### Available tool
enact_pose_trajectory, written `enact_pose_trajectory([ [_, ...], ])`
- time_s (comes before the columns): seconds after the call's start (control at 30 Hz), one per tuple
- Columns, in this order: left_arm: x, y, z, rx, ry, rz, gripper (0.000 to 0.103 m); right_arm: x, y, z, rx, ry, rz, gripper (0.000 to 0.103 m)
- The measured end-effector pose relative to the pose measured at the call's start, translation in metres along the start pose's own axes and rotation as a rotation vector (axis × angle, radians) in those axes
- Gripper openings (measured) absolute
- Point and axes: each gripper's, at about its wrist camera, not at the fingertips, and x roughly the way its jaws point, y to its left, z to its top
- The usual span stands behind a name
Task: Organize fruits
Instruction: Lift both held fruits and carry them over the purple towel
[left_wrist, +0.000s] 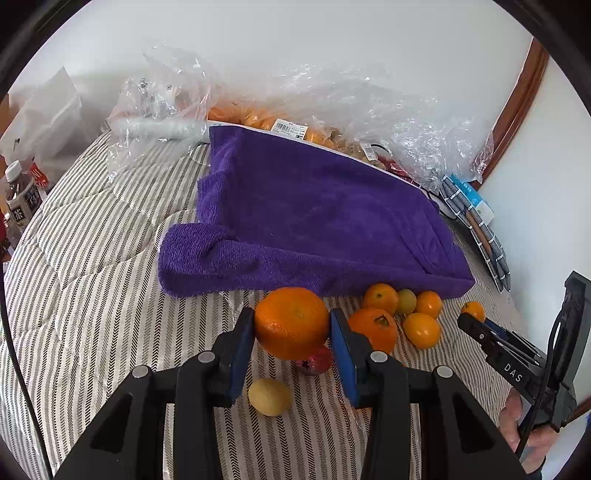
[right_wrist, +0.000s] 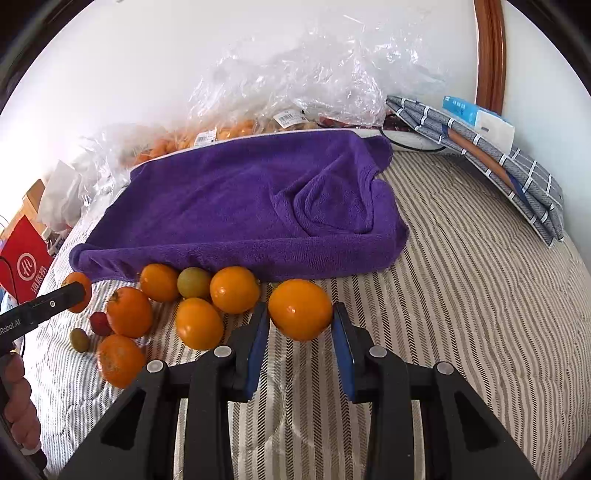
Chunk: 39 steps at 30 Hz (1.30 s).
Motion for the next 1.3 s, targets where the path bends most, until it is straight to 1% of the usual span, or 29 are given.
enact_pose_trajectory([
  [0.07,-0.004,-0.001,0.002,0.002,0.001,0.008,0.039,-0.008,0.001,0.001,-0.002,-0.012,-0.004,0.034],
  [0.13,-0.009,-0.001,0.006,0.002,-0.01,0.003,0.039,-0.014,0.003,0.003,-0.006,-0.023,-0.006,0.034],
  [0.37,-0.026,-0.006,0.022,0.027,-0.04,0.028,0.039,-0.031,0.011,0.015,-0.013,-0.057,-0.008,0.034],
  [0.5,-0.031,-0.006,0.035,0.019,-0.054,0.021,0.039,-0.038,0.015,0.022,-0.014,-0.074,0.001,0.034],
  [0.67,-0.035,-0.011,0.048,0.029,-0.068,0.014,0.039,-0.043,0.018,0.03,-0.024,-0.089,-0.011,0.034],
  [1.0,-0.025,-0.023,0.06,0.044,-0.068,0.002,0.039,-0.038,0.012,0.043,-0.013,-0.101,-0.023,0.034],
  [1.3,-0.009,-0.029,0.065,0.06,-0.054,0.002,0.039,-0.025,0.01,0.051,-0.018,-0.102,-0.025,0.034],
])
